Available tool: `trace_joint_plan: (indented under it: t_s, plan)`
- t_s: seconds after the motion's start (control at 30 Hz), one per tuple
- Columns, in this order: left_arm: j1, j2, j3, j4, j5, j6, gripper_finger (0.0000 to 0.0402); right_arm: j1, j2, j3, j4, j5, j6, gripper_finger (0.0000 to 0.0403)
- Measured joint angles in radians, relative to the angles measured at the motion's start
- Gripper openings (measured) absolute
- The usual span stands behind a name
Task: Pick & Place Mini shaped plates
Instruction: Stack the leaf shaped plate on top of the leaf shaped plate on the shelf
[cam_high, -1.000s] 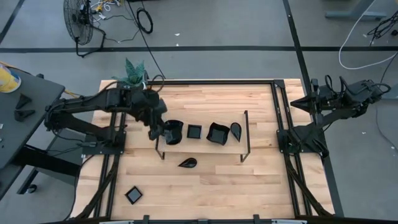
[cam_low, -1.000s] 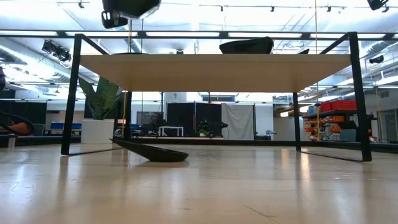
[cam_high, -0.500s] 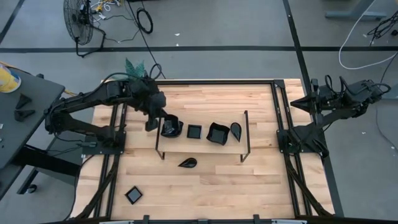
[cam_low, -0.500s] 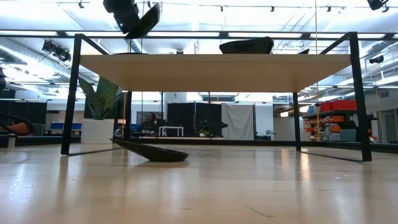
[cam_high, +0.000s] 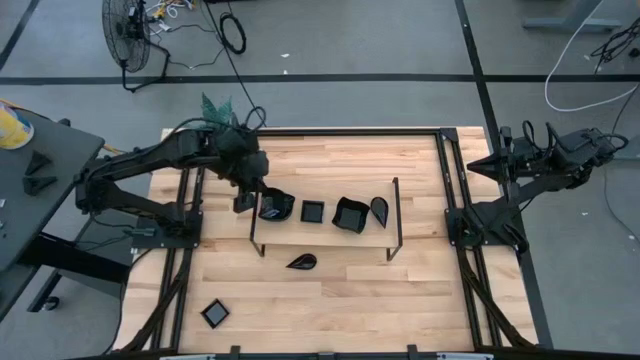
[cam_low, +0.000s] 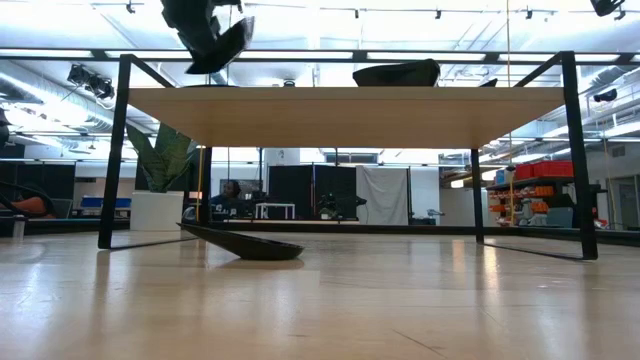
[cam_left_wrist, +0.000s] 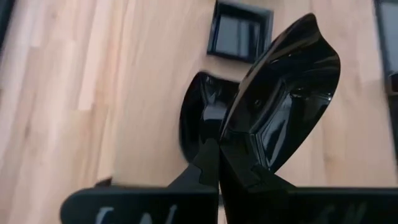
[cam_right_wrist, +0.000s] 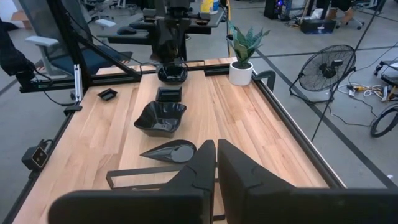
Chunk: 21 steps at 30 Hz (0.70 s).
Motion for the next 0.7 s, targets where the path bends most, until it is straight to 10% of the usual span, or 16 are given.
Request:
trace_joint_plan:
  t_s: [0.7]
  plan:
    - [0.013,0.086,0.000,0.001,0.005,0.022,0.0004,0.000,-0.001,0.000,0.000,0.000,0.000,0.0023]
